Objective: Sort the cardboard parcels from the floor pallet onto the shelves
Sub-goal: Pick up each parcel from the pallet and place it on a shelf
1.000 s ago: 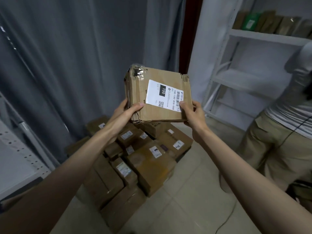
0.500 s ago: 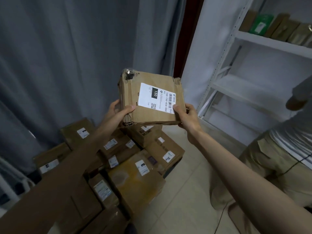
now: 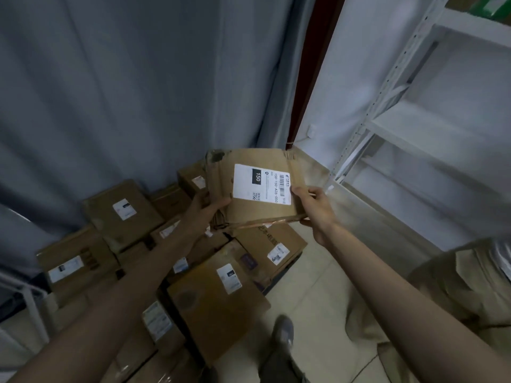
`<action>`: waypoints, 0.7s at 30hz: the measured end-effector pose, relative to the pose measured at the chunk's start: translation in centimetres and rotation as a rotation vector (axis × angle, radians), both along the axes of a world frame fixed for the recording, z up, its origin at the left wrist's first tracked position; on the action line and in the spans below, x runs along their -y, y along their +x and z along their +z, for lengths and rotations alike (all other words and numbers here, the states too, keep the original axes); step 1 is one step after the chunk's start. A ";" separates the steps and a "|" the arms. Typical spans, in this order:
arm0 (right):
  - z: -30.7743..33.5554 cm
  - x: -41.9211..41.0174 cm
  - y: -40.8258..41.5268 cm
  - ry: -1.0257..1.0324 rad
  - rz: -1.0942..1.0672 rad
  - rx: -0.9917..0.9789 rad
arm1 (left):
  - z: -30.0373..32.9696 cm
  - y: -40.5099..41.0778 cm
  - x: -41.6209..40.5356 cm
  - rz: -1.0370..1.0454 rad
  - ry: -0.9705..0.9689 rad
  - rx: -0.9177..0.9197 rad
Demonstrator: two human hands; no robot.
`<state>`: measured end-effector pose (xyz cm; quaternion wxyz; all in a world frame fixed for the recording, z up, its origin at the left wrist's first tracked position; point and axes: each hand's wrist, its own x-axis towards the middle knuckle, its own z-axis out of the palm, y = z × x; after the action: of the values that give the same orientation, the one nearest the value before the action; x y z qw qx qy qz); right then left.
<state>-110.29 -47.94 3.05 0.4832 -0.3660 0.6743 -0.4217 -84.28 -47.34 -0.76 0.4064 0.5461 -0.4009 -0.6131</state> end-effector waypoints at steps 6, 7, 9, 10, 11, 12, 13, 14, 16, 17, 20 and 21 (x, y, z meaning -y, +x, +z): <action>-6.4 8.1 -2.5 0.178 0.040 -0.016 | -6.3 -2.7 4.8 0.016 0.098 0.164; -7.7 9.5 -3.1 0.208 0.048 -0.012 | -7.2 -3.4 5.9 0.027 0.125 0.177; -10.3 12.4 -4.7 0.266 0.057 -0.031 | -9.5 -5.2 8.2 0.047 0.179 0.210; -11.7 13.9 -5.6 0.298 0.065 -0.051 | -10.6 -6.4 9.4 0.060 0.204 0.219; -13.2 15.4 -6.5 0.328 0.077 -0.073 | -11.9 -7.5 10.5 0.070 0.231 0.220; -14.9 16.9 -7.4 0.361 0.091 -0.098 | -13.3 -8.8 11.7 0.072 0.259 0.218; -16.7 18.4 -8.4 0.396 0.102 -0.125 | -14.7 -10.0 12.8 0.070 0.288 0.213; -18.4 19.7 -9.3 0.428 0.114 -0.145 | -16.2 -11.2 13.9 0.074 0.328 0.218; -22.3 22.2 -10.9 0.473 0.142 -0.177 | -19.4 -13.4 15.7 0.110 0.434 0.246; -24.5 23.3 -11.7 0.495 0.162 -0.200 | -21.2 -14.4 16.5 0.125 0.483 0.265; -31.2 25.7 -13.9 0.574 0.218 -0.267 | -27.4 -16.9 17.9 0.149 0.609 0.293; -33.4 26.3 -14.4 0.607 0.242 -0.287 | -29.5 -17.6 18.3 0.155 0.649 0.290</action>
<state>-124.67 -74.25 -30.33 0.5169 -0.3385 0.7815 -0.0861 -101.92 -65.63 -30.27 0.1960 0.7567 -0.1965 -0.5920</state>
